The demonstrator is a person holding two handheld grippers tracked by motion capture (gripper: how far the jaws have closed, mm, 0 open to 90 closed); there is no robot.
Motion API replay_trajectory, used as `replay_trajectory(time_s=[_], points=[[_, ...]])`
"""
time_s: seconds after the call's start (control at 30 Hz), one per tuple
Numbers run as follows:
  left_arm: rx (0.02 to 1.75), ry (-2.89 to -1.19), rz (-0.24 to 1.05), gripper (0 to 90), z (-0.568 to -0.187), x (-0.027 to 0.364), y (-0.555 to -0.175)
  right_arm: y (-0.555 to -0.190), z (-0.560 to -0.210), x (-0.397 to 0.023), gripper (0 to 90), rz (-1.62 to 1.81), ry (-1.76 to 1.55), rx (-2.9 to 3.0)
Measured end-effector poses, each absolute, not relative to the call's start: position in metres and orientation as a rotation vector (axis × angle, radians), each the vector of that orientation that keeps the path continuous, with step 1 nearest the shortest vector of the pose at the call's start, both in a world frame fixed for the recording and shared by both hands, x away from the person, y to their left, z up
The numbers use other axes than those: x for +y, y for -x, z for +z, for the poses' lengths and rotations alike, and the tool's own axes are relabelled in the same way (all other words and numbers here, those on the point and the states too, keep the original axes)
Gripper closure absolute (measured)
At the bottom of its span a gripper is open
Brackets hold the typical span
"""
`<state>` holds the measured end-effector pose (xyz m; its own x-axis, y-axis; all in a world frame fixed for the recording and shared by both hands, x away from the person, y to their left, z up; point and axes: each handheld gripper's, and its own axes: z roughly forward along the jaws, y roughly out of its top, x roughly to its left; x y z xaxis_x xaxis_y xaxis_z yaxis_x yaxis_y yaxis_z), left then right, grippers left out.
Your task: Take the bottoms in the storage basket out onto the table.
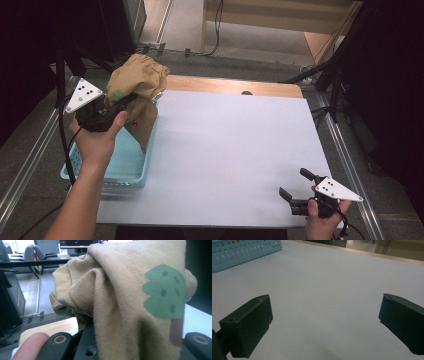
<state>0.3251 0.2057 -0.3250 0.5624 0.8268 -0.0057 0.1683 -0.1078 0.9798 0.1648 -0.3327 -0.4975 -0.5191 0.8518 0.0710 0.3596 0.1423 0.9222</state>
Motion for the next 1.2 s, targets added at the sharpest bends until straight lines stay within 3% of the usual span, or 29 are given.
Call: replay_trajectory(time_s=[1.2], points=[[0.721, -1.641, 0.527, 80.8, -0.327, 0.122, -0.329, -0.165, -0.498, -0.332, 0.0, 1.364, -1.153, 1.950]])
